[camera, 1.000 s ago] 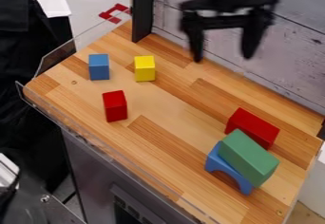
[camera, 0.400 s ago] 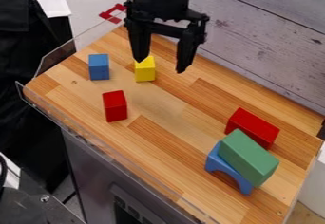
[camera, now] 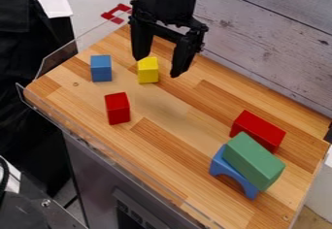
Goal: Put the zink block on the blue block
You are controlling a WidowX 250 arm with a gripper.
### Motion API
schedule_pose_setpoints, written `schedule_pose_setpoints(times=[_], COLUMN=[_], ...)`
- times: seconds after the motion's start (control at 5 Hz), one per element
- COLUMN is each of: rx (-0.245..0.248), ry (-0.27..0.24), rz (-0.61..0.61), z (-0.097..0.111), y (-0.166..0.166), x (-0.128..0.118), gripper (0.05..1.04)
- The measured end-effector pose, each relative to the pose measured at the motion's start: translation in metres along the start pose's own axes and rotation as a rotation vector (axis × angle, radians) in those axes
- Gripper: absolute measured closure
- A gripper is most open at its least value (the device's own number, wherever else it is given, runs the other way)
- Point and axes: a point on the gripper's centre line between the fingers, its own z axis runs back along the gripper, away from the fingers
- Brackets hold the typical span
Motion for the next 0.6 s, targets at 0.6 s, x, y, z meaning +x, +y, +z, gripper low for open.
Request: schedule_pose_setpoints(times=[0.6], rx=[-0.064], ry=[-0.116], rz=[0.213], z=[-0.021], y=[0.040], x=[0.006], gripper=[0.085])
